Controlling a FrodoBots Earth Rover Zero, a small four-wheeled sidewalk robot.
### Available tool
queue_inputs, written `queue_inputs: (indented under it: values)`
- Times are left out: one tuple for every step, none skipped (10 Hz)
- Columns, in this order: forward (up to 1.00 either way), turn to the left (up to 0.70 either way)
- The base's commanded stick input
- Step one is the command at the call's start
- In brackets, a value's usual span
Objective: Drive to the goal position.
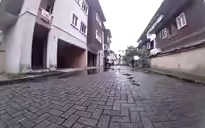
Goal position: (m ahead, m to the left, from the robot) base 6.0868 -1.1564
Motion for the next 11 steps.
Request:
queue_inputs:
  values:
    - [0.70, 0.00]
    - [0.70, 0.00]
    - [0.70, 0.00]
    - [0.70, 0.00]
    - [0.70, 0.00]
    - [0.70, 0.00]
    - [0.70, 0.00]
    - [0.70, 0.00]
    - [0.70, 0.00]
    - [0.70, 0.00]
    - [0.70, 0.00]
